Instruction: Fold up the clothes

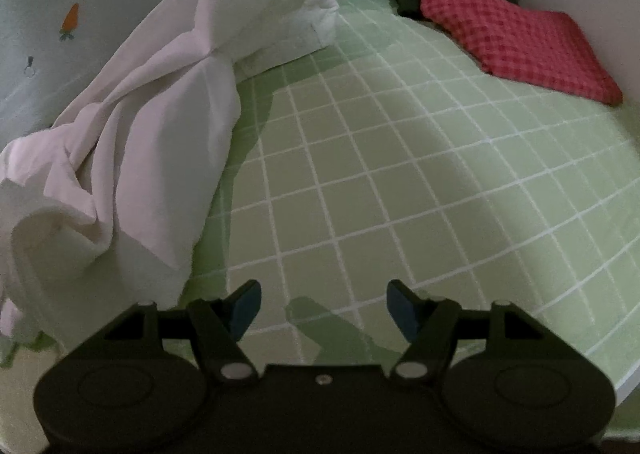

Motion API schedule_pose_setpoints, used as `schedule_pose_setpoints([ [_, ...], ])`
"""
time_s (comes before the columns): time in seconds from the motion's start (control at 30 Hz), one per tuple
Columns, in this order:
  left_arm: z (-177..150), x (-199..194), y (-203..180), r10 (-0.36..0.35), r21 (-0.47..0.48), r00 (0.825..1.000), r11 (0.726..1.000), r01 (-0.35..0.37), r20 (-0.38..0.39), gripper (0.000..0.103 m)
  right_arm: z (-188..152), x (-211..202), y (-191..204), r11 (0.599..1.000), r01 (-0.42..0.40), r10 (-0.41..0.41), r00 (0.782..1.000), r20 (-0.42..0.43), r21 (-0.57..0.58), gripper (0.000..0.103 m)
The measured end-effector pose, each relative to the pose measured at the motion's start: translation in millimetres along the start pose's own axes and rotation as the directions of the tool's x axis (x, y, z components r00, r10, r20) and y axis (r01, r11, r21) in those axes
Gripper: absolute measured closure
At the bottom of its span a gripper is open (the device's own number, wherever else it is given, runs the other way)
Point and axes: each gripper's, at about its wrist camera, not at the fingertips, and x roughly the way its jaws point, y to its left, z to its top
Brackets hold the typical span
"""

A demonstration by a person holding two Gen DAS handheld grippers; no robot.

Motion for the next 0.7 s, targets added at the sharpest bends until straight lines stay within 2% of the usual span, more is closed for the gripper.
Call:
schedule_pose_setpoints([
  [0.1,15,8,34,0.021,-0.082,0.999,0.996,-0.023,-0.026,0.002,3,4,13,0.999,0.004,-0.004,1.000,0.003,0.039,0.033],
  [0.3,53,35,61,-0.028,-0.097,0.997,0.995,0.021,-0.071,0.002,17,6,43,0.994,0.016,-0.021,0.999,0.038,0.112,0.032],
  [0.43,78,70,66,-0.012,-0.037,0.991,0.999,0.007,-0.131,0.002,31,12,56,0.986,0.030,-0.041,0.997,0.067,0.164,0.031],
  [0.57,100,118,81,-0.037,-0.023,0.977,0.999,0.033,-0.211,0.004,54,32,68,0.980,0.028,-0.044,0.996,0.077,0.196,0.030],
  [0.63,108,136,86,-0.039,-0.017,0.970,0.999,0.036,-0.238,0.010,66,43,73,0.978,0.026,-0.043,0.996,0.078,0.209,0.030],
  [0.7,113,149,91,-0.059,-0.032,0.964,0.998,0.052,-0.260,0.027,80,59,77,0.978,0.028,-0.041,0.997,0.059,0.207,0.030],
])
